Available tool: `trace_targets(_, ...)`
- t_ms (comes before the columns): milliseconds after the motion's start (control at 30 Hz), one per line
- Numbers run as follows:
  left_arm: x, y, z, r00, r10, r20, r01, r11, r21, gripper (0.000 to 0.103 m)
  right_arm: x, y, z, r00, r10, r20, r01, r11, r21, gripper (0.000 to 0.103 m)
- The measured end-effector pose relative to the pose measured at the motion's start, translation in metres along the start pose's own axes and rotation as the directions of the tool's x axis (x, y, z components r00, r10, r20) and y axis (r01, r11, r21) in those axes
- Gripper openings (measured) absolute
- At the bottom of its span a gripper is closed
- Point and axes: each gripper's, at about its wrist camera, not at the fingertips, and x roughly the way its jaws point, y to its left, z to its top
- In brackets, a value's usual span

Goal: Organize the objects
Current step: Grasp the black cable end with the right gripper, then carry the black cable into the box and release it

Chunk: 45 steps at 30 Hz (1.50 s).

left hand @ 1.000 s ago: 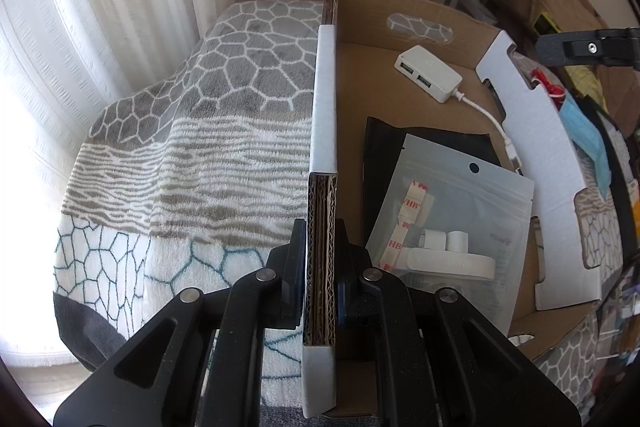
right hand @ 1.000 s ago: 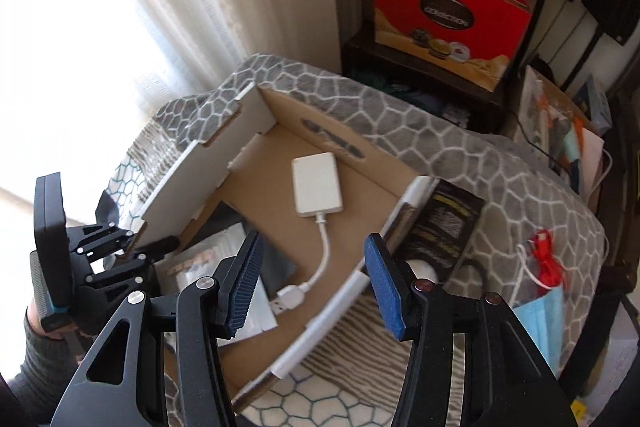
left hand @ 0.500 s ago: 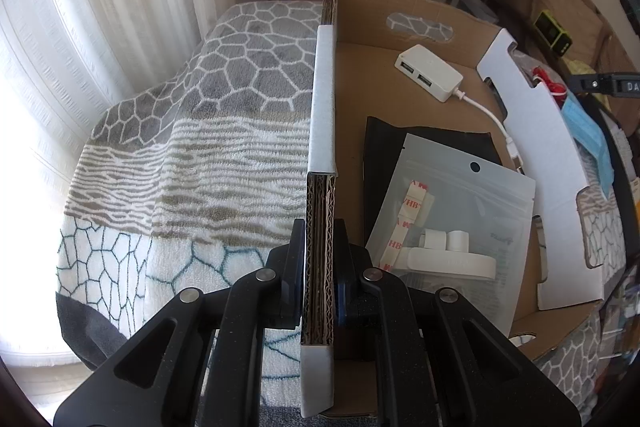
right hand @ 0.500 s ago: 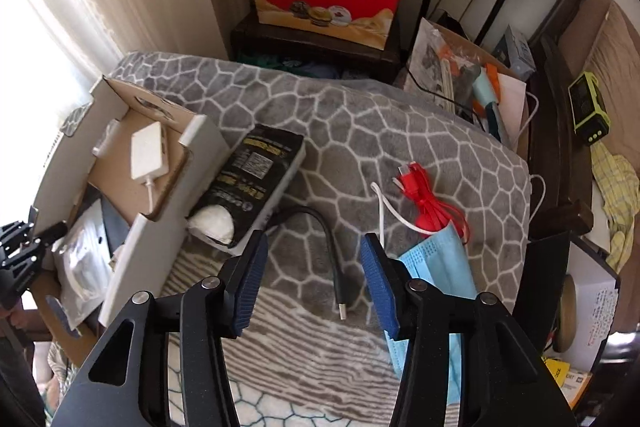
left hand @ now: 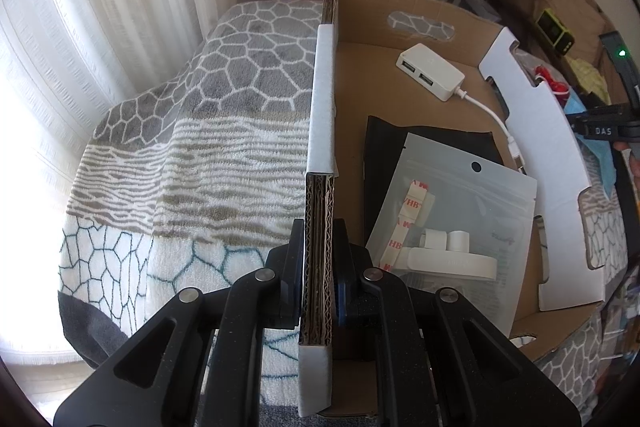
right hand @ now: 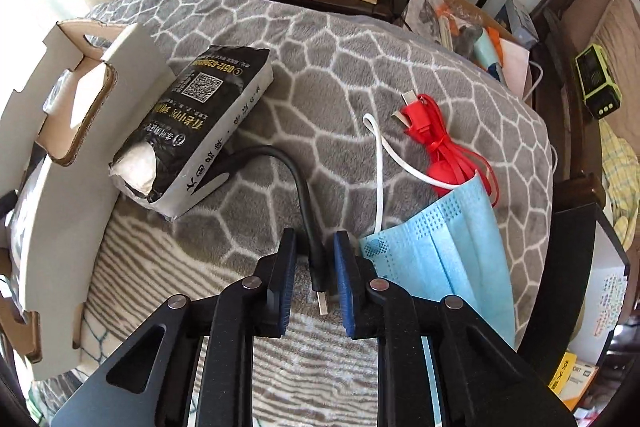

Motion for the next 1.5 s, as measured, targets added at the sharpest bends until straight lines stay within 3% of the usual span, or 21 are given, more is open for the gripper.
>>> trace_targets(67,0.000,0.000,0.000,1.000,0.003,-0.001,-0.003,1.000,0.000,0.011,-0.001,0.000,-0.001,1.000,-0.001,0.002,0.001,1.000,0.002,0.009)
trace_targets(267,0.000,-0.001,0.000,1.000,0.004,-0.002,-0.004,1.000,0.001,0.011,-0.014,-0.005,-0.004,0.999,-0.002,0.036,0.001,1.000,0.027,0.008)
trace_targets(767,0.000,-0.002,-0.001,1.000,0.005,-0.004,-0.005,1.000,-0.005,0.011,-0.102,-0.014,-0.002,0.979,0.050,0.197,-0.062,0.997,0.053,0.008)
trace_targets(1133,-0.001,-0.002,-0.002,1.000,0.000,-0.006,0.000,1.000,-0.017,0.011,-0.123,0.055,0.008,0.957,0.158,0.244,-0.147,0.987,-0.060,0.008)
trace_targets(1500,-0.001,-0.003,-0.002,1.000,0.000,-0.006,0.000,1.000,-0.021,0.011,-0.081,0.146,0.028,0.949,0.231,0.214,-0.206,0.969,-0.135,0.008)
